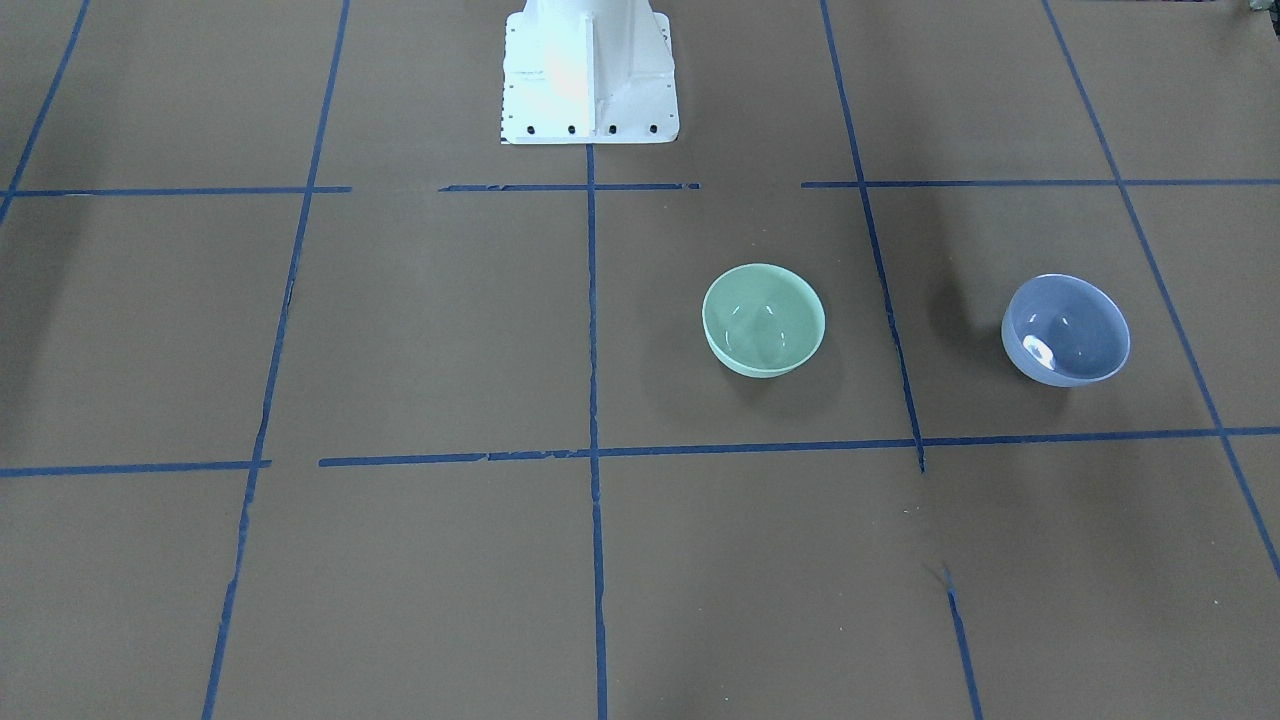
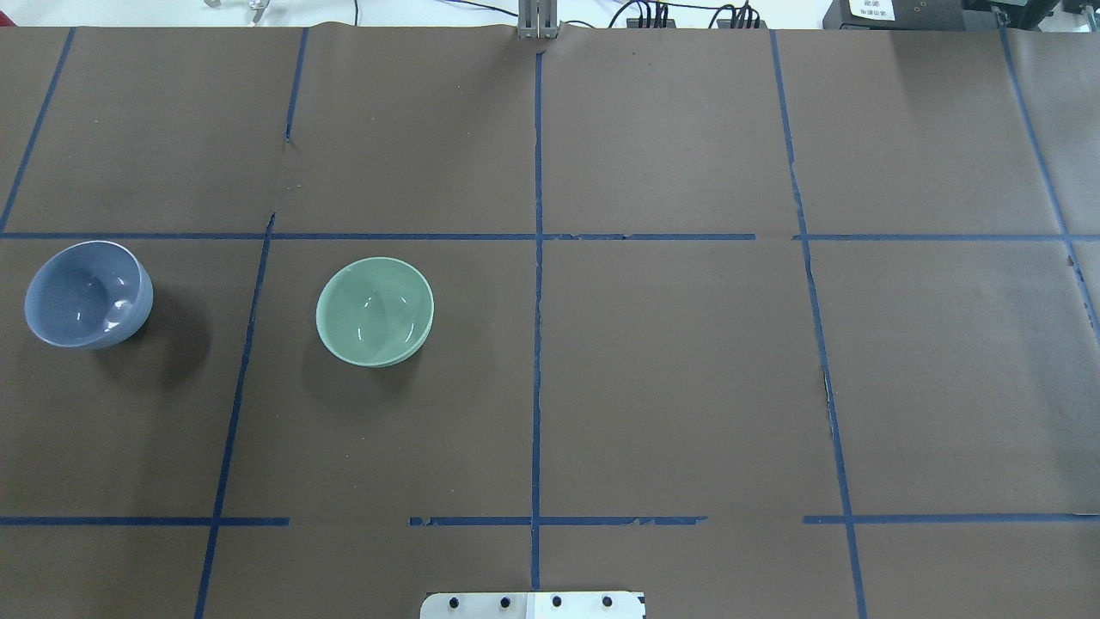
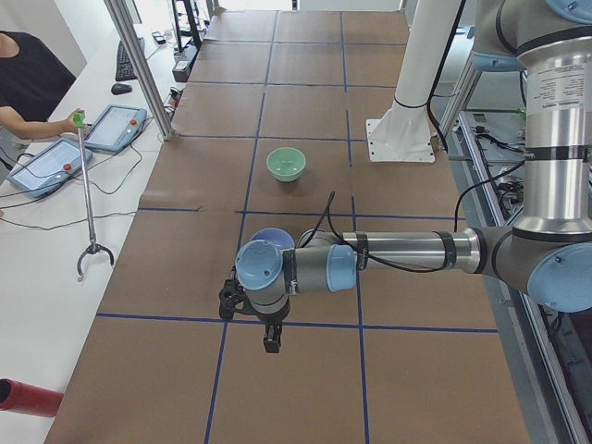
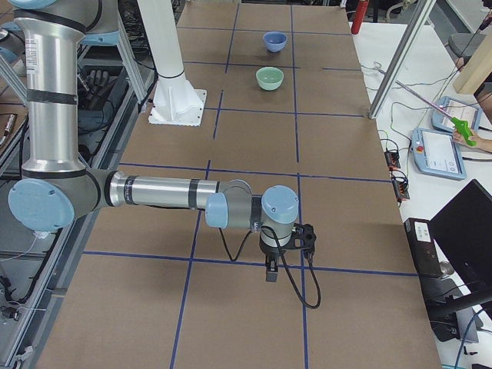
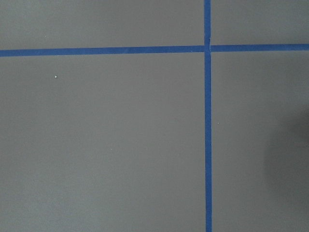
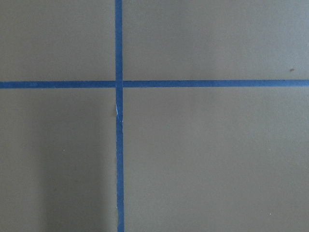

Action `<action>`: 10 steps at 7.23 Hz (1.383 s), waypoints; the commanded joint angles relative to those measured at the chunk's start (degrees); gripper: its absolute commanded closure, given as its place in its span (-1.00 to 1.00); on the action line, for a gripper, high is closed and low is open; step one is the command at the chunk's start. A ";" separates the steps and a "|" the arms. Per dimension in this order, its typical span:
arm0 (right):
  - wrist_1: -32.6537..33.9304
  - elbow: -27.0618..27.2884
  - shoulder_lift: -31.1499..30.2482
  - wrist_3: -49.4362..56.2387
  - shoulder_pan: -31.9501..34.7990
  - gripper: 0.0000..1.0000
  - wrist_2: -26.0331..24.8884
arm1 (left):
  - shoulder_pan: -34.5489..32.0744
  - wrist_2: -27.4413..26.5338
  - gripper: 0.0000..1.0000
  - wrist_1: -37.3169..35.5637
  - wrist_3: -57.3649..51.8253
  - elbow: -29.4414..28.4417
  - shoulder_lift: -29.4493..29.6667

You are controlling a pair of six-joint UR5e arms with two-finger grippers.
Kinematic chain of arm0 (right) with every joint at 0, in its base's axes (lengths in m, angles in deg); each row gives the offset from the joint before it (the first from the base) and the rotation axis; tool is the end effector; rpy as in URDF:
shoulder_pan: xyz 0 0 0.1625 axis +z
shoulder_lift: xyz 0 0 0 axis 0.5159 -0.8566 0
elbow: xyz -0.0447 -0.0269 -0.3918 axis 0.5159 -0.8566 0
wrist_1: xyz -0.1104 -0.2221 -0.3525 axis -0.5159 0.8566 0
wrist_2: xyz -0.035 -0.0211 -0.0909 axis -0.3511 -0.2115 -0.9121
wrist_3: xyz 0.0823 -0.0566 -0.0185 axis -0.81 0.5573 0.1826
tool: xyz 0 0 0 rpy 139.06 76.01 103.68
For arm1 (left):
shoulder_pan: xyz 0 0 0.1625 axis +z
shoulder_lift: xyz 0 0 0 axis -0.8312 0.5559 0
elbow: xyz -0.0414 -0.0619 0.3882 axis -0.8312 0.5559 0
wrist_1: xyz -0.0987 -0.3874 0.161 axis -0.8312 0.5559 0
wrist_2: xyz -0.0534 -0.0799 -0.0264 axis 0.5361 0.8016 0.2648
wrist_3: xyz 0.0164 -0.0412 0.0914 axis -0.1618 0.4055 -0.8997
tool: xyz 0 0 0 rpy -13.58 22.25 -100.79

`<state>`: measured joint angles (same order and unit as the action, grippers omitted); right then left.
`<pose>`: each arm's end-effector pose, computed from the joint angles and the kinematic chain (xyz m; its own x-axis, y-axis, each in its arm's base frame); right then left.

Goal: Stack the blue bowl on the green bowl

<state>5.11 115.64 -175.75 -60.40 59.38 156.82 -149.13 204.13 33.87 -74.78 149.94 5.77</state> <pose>0.0712 -0.4867 0.6392 0.7615 0.0270 0.6476 -0.0288 0.9996 -0.0078 -0.0848 -0.4630 0.6458 0.7003 0.0249 -0.7134 -0.0422 0.9991 -0.0066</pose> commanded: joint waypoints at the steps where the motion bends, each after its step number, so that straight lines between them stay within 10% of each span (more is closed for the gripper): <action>1: -0.03 0.00 0.00 0.00 0.00 -1.00 -0.03 | 0.01 -0.31 -1.00 0.91 -0.51 -0.23 0.34; 6: -0.03 0.00 0.00 0.00 0.00 -1.00 -0.03 | 1.14 1.00 -1.00 8.47 10.48 4.51 1.31; 10: -0.03 0.00 0.00 0.00 0.00 -1.00 -0.03 | 21.15 3.47 -1.00 30.75 40.17 3.65 1.22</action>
<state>5.08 115.64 -175.75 -60.40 59.38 156.83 -133.34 207.83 57.80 -39.94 154.42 7.12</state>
